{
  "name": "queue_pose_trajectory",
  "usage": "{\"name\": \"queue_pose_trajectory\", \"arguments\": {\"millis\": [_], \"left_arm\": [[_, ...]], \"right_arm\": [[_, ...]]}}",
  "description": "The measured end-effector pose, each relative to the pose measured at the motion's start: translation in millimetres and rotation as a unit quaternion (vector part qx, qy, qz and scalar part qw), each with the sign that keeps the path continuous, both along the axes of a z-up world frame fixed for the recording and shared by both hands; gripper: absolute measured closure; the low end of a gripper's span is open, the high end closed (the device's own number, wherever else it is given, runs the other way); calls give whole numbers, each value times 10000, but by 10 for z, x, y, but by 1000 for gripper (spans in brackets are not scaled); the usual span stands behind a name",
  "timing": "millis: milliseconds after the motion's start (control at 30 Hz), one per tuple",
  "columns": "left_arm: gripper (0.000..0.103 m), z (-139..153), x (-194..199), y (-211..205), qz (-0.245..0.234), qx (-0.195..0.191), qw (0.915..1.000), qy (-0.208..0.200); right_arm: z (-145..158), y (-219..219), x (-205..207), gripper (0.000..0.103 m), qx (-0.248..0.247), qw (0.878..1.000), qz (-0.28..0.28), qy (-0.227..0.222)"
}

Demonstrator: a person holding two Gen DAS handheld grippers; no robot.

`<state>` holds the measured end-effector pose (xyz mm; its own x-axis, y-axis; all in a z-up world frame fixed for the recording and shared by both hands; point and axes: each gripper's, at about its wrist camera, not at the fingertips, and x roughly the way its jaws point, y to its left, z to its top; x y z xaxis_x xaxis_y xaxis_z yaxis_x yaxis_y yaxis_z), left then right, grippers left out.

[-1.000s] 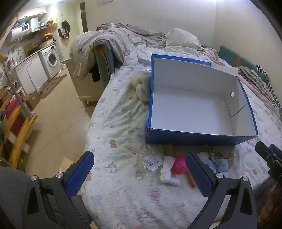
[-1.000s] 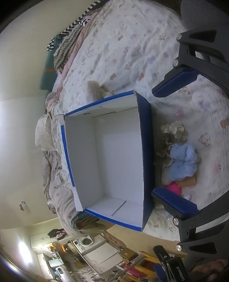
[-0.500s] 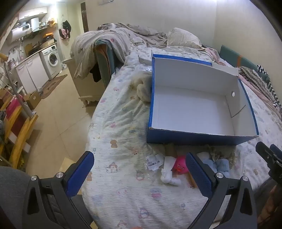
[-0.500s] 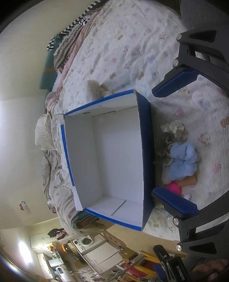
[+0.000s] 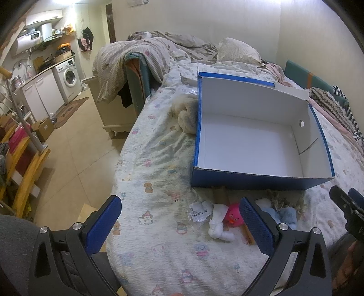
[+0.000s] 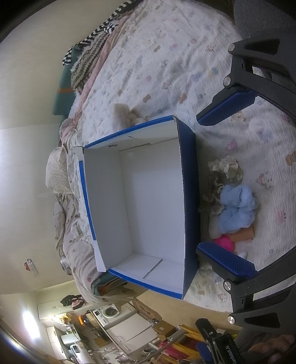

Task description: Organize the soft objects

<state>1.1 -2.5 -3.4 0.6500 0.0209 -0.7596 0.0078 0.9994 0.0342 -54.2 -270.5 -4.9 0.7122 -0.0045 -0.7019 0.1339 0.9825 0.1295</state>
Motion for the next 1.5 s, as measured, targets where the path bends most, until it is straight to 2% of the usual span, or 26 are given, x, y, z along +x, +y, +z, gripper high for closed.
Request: {"name": "queue_pose_trajectory", "arguments": {"millis": [1500], "left_arm": [[0, 30, 6, 59, 44, -112, 9999, 40]], "right_arm": [[-29, 22, 8, 0, 68, 9999, 58, 69]]}}
